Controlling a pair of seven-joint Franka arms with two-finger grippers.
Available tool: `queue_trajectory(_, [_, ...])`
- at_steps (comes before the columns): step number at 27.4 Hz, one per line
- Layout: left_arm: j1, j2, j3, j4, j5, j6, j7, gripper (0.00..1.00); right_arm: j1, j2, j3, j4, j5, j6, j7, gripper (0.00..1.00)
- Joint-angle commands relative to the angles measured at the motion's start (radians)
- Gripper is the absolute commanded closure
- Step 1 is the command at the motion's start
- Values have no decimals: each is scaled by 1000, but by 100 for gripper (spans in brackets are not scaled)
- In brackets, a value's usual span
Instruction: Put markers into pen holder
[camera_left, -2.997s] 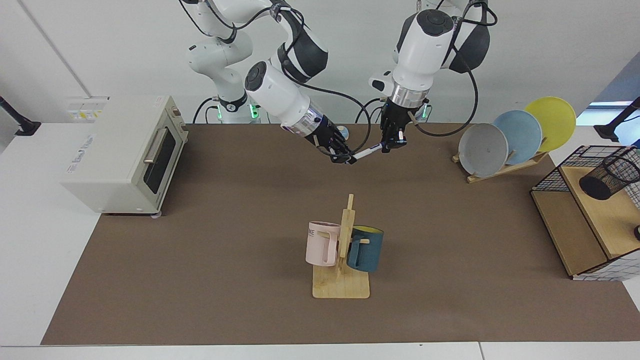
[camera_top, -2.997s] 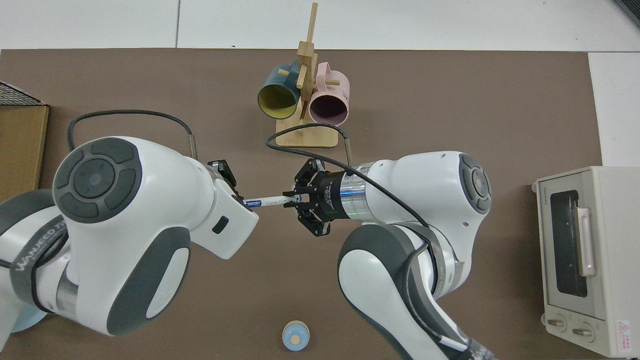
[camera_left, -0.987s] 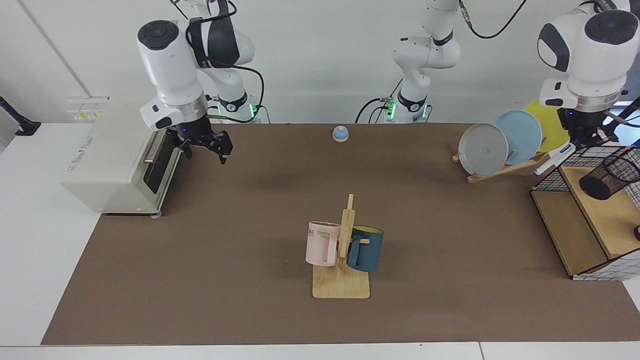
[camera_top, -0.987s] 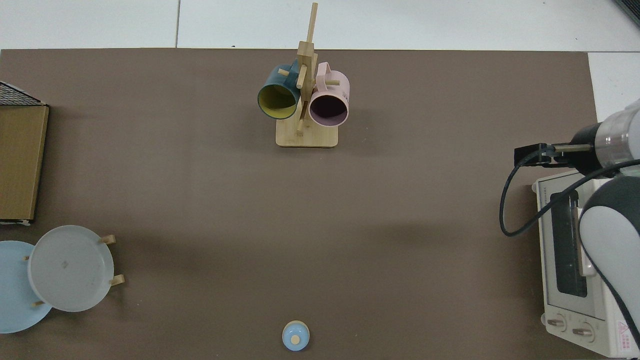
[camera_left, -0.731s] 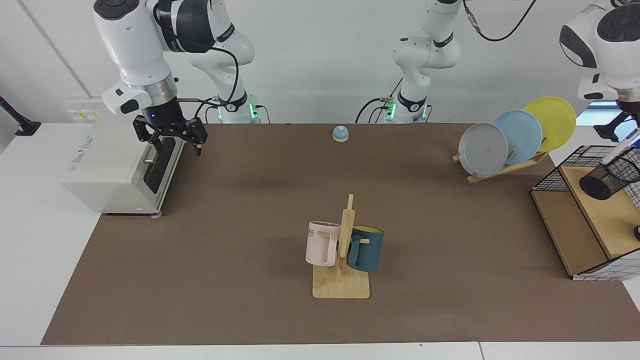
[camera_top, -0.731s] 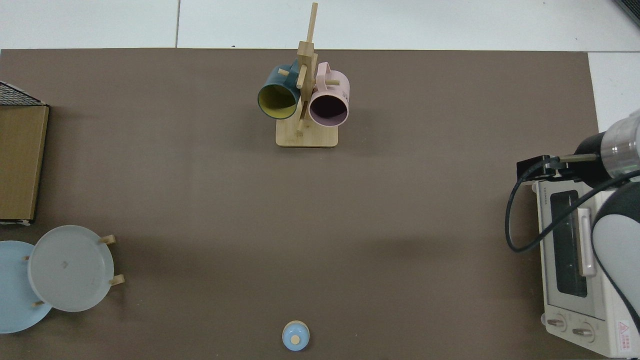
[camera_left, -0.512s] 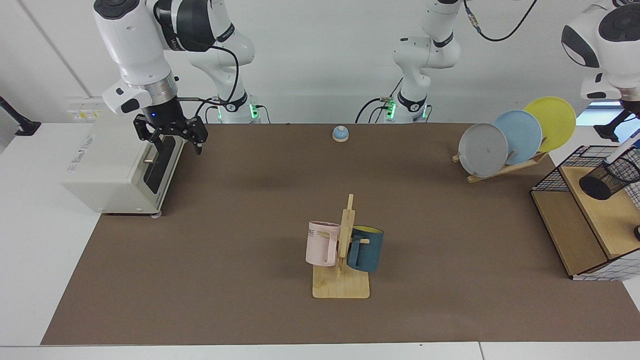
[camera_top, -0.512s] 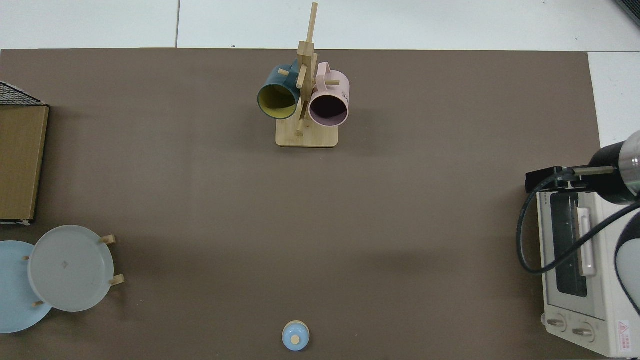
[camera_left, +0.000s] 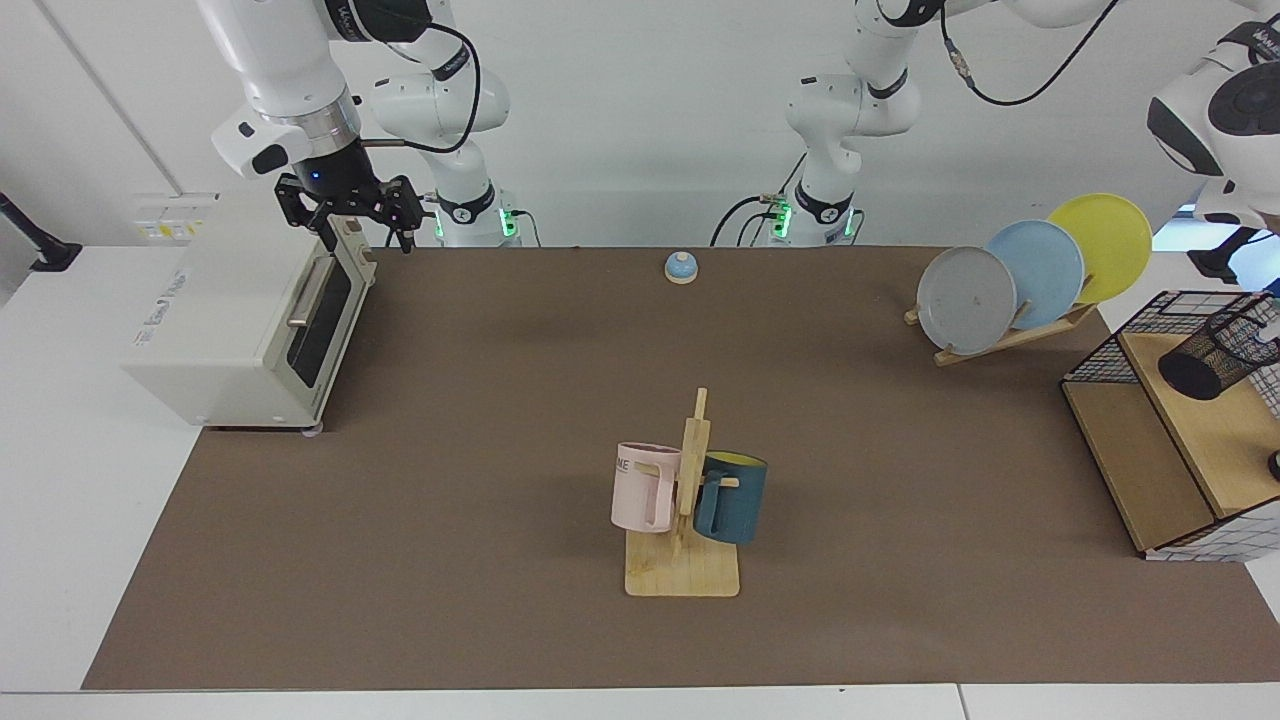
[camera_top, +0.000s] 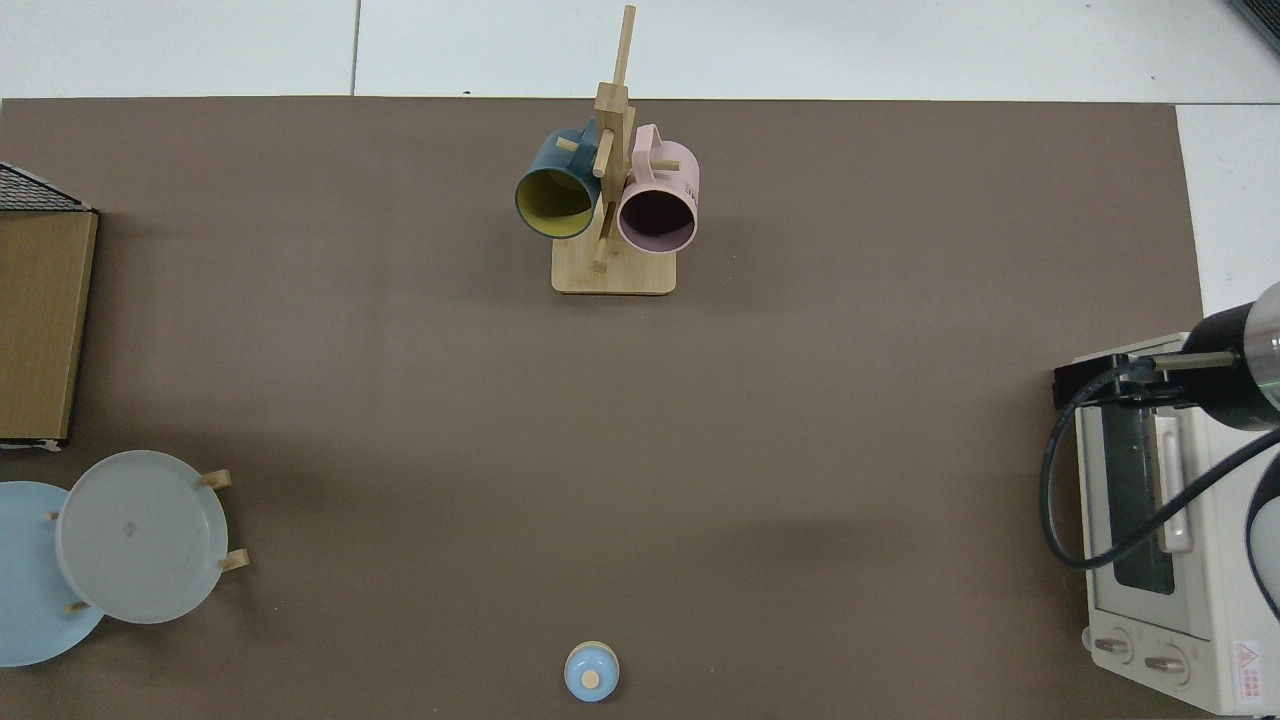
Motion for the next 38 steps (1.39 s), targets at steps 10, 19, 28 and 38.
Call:
queue_trajectory(10, [-13,17,-11,21,-7,-51,-7,0,-18,-9,-5,-7,18,-8,-18,0])
queue_trajectory(19, [-15,7,-97,12,-298,-215,-170,0,-29,-11,-5,-7,65,-9,-17,0])
queue_trajectory(28, [-36,-37,-168,-56,-556,-335,-545,0,-52,-11,-3,-7,93,-9,-23,0])
queue_trajectory(38, [-44,-65,-304,-102,-704,-349,-1136,0,-55,-11,-3,-7,95,-9,-17,0])
